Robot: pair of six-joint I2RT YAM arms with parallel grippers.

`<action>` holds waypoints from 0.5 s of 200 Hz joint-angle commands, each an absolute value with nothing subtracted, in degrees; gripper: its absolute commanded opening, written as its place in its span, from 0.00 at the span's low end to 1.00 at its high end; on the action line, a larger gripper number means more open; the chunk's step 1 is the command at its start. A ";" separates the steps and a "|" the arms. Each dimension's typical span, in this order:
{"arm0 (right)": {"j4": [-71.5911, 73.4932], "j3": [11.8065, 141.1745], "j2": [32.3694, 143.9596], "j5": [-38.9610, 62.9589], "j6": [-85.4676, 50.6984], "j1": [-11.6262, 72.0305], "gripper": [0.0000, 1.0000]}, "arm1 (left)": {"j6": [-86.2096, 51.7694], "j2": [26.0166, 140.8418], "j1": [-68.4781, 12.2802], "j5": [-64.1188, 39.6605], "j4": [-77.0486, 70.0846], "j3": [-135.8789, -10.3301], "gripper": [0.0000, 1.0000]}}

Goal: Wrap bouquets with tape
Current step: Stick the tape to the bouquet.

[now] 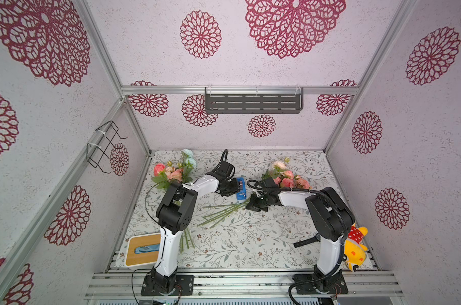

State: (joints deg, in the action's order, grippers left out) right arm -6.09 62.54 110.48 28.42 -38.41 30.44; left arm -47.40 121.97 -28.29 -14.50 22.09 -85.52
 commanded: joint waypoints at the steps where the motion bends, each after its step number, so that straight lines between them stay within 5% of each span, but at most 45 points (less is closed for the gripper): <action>1: -13.14 62.47 110.60 25.77 -36.85 31.12 0.02 | -47.37 120.56 -27.86 -11.43 22.95 -84.23 0.29; 100: -16.79 62.62 109.25 23.90 -34.88 31.90 0.15 | -47.72 117.84 -27.29 -10.31 21.72 -82.40 0.30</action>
State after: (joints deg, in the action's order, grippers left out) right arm -9.98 63.75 110.04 26.81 -36.25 31.35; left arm -47.40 120.42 -28.18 -12.93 21.67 -83.66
